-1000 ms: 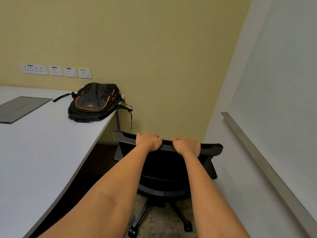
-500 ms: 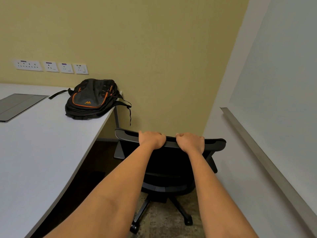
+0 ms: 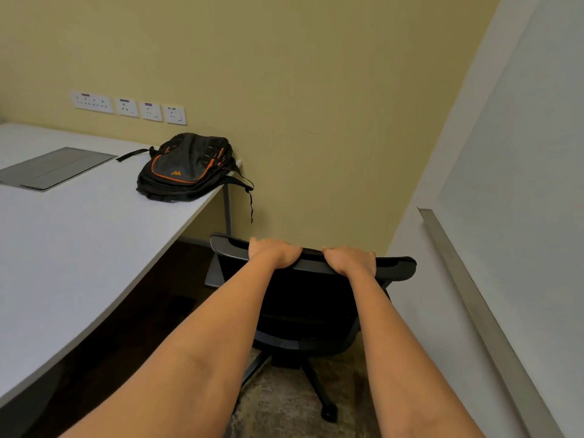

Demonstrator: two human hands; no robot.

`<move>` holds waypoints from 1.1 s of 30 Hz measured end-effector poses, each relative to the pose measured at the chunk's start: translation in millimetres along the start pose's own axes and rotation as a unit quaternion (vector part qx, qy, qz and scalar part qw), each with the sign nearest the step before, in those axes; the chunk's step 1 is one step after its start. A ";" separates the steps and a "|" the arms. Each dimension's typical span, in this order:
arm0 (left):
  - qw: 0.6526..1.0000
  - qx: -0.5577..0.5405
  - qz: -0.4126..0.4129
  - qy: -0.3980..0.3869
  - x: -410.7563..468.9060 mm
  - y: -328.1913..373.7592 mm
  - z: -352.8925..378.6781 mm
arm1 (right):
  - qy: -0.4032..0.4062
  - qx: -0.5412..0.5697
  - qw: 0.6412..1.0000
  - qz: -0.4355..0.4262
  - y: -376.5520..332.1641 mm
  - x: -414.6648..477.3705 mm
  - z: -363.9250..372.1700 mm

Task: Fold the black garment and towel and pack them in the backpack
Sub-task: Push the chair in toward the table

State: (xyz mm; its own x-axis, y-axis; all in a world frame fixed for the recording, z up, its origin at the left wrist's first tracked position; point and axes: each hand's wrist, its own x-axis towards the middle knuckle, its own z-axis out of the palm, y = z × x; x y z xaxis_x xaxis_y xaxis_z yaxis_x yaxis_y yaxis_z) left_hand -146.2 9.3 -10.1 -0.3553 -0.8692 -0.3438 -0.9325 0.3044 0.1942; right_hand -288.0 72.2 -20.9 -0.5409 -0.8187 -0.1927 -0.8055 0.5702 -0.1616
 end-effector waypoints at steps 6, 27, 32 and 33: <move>0.999 -0.003 -0.043 0.027 -28.9 19.2 13.3 | 0.019 0.004 0.998 -0.058 24.5 -15.7 0.5; 0.990 -0.047 -0.093 0.094 -163.3 -8.2 71.2 | 0.045 -0.001 0.979 -0.196 40.1 -140.6 19.0; 0.981 -0.068 -0.112 0.141 -180.7 -0.3 82.4 | 0.055 0.006 0.976 -0.210 48.9 -151.5 16.0; 0.979 -0.075 -0.113 0.150 -182.4 2.9 84.1 | 0.056 0.007 0.976 -0.212 51.0 -150.5 15.0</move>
State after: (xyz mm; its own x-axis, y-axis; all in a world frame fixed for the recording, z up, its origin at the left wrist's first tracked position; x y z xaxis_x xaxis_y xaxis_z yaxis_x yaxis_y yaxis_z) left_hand -89.5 201.4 -24.1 -0.0847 -0.9901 -0.1117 -0.9574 0.0498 0.2844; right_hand -244.0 225.5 -14.6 -0.1840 -0.9829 0.0020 -0.9594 0.1791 -0.2176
